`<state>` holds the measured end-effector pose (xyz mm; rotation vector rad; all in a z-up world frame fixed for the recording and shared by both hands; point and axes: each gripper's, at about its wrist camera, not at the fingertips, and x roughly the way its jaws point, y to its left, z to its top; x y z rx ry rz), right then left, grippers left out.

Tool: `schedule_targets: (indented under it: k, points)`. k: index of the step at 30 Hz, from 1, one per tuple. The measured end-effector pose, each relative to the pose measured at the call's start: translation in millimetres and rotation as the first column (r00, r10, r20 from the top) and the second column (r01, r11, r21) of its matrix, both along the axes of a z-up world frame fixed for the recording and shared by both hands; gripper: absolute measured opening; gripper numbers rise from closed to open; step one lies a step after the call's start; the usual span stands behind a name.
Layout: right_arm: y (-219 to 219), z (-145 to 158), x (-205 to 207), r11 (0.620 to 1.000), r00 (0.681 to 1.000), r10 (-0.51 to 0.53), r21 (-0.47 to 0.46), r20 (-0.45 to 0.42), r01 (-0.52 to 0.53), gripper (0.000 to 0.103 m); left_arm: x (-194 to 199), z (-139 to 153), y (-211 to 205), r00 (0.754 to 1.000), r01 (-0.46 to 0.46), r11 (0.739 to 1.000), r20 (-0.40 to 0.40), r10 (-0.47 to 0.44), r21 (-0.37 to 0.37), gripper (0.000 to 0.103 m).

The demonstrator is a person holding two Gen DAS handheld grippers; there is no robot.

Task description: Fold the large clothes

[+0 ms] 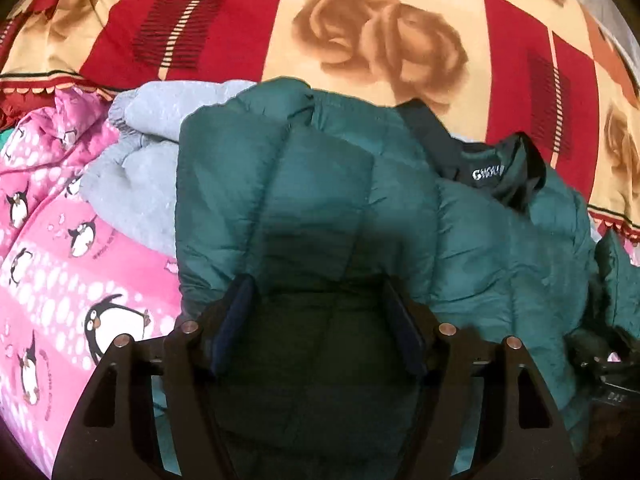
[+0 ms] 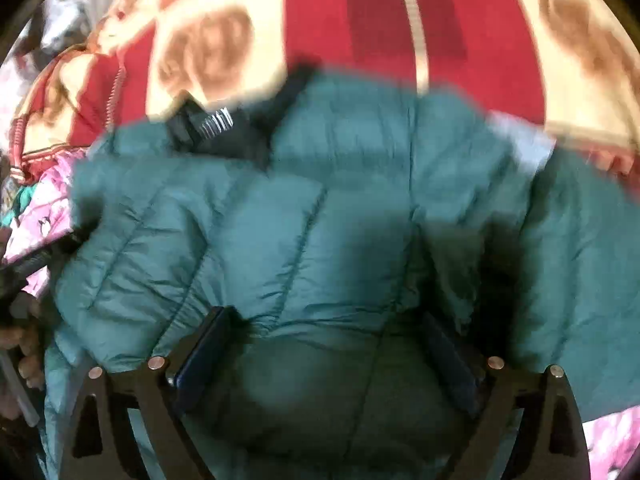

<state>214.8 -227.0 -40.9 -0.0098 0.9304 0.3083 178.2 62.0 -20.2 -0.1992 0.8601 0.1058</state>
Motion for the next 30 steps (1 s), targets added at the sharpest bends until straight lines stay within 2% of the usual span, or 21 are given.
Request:
schedule_targets:
  k: [3, 6, 9, 10, 13, 14, 15, 16, 19, 20, 22, 24, 25, 26, 28, 30]
  points:
    - [-9.5, 25.7, -9.9, 0.999, 0.996, -0.046, 0.022, 0.082, 0.044, 0.09, -4.9, 8.7, 0.6, 1.0, -0.011, 1.0, -0.003, 0.011, -0.022, 0.068]
    - [-32.9, 59.2, -33.6, 0.993, 0.966, -0.116, 0.034, 0.231, 0.111, 0.09, -18.1, 23.5, -0.8, 0.999, -0.003, 0.997, 0.046, 0.006, -0.078, 0.068]
    - [-81.7, 91.7, -63.7, 0.971, 0.901, -0.235, 0.044, 0.366, 0.236, 0.09, -30.2, 36.5, -12.5, 0.996, 0.054, 0.992, 0.081, -0.045, -0.112, 0.068]
    - [-105.3, 100.8, -76.8, 0.954, 0.867, -0.291, 0.05, 0.405, 0.297, 0.09, -34.7, 40.1, -19.9, 0.993, 0.083, 0.99, 0.091, -0.073, -0.113, 0.068]
    - [-177.7, 116.0, -104.7, 0.876, 0.763, -0.45, 0.066, 0.464, 0.477, 0.09, -49.8, 50.6, -41.3, 0.983, 0.152, 0.984, 0.122, -0.14, -0.094, 0.068]
    - [-209.9, 117.2, -115.8, 0.824, 0.706, -0.526, 0.077, 0.475, 0.562, 0.09, -55.2, 53.6, -48.5, 0.977, 0.18, 0.98, 0.133, -0.167, -0.088, 0.068]
    - [-245.4, 118.7, -130.9, 0.79, 0.671, -0.575, 0.103, 0.468, 0.605, 0.09, -59.9, 55.6, -55.9, 0.971, 0.208, 0.975, 0.136, -0.195, -0.081, 0.068]
    - [-272.3, 116.9, -141.4, 0.753, 0.636, -0.629, 0.146, 0.446, 0.642, 0.09, -63.5, 56.6, -62.4, 0.967, 0.229, 0.971, 0.134, -0.218, -0.074, 0.068]
    - [-356.7, 105.3, -169.2, 0.611, 0.529, -0.791, 0.341, 0.307, 0.715, 0.089, -71.7, 53.8, -78.0, 0.957, 0.276, 0.959, 0.115, -0.268, -0.061, 0.068]
    - [-375.8, 98.7, -174.3, 0.57, 0.508, -0.821, 0.398, 0.259, 0.719, 0.087, -72.7, 52.4, -83.3, 0.953, 0.29, 0.956, 0.111, -0.282, -0.056, 0.068]
    - [-401.0, 88.8, -176.5, 0.52, 0.504, -0.847, 0.466, 0.17, 0.716, 0.085, -70.8, 49.3, -89.2, 0.952, 0.296, 0.954, 0.098, -0.291, -0.042, 0.068]
    - [-416.1, 76.3, -170.3, 0.494, 0.519, -0.849, 0.5, 0.1, 0.711, 0.083, -68.8, 47.5, -90.6, 0.952, 0.296, 0.954, 0.092, -0.292, -0.042, 0.068]
    - [-418.9, 71.4, -166.4, 0.494, 0.527, -0.846, 0.498, 0.085, 0.713, 0.084, -67.6, 47.1, -90.1, 0.953, 0.294, 0.955, 0.091, -0.289, -0.047, 0.068]
    - [-415.6, 73.0, -159.7, 0.523, 0.539, -0.835, 0.468, 0.113, 0.712, 0.08, -67.7, 46.5, -89.3, 0.954, 0.29, 0.956, 0.091, -0.285, -0.051, 0.068]
    - [-418.4, 70.3, -150.3, 0.548, 0.576, -0.811, 0.476, 0.1, 0.688, 0.08, -65.6, 45.5, -88.1, 0.956, 0.284, 0.957, 0.09, -0.279, -0.058, 0.068]
    - [-417.9, 67.2, -144.8, 0.557, 0.585, -0.804, 0.479, 0.107, 0.679, 0.08, -64.2, 43.3, -88.2, 0.958, 0.279, 0.959, 0.079, -0.275, -0.057, 0.068]
